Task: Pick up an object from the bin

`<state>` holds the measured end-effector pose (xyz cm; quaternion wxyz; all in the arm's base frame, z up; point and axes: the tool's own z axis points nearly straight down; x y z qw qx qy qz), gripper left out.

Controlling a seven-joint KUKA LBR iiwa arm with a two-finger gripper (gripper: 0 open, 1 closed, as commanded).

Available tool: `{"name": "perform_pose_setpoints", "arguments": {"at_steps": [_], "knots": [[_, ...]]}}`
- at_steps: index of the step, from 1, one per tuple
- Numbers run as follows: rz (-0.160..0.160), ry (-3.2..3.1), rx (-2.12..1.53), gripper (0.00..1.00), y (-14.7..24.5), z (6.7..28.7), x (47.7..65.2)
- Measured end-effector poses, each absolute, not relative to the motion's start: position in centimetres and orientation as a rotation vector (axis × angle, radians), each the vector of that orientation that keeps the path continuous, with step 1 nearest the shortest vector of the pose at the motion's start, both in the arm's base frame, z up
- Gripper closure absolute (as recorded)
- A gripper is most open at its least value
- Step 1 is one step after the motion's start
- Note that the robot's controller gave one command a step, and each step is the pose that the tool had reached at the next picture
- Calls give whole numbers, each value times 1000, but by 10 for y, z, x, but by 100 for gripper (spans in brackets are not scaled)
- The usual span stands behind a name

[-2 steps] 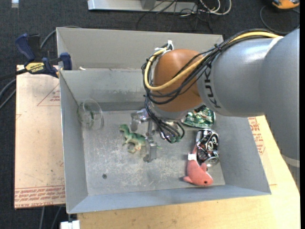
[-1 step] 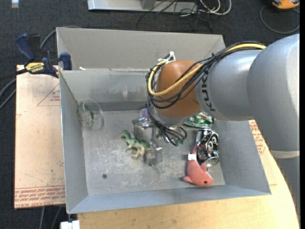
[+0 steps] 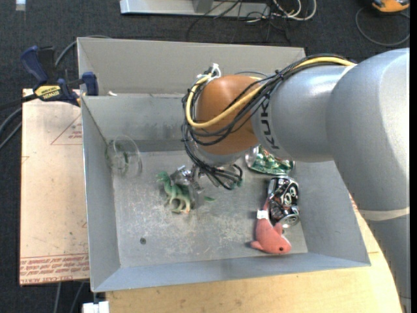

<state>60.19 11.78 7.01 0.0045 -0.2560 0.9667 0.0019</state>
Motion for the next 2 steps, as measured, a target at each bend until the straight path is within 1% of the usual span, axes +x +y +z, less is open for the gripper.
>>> {"name": "perform_pose_setpoints", "arguments": {"at_steps": [1,2], "knots": [[6,3028,-802,100,118,70,602],[8,3017,-828,100,130,90,611]]}}
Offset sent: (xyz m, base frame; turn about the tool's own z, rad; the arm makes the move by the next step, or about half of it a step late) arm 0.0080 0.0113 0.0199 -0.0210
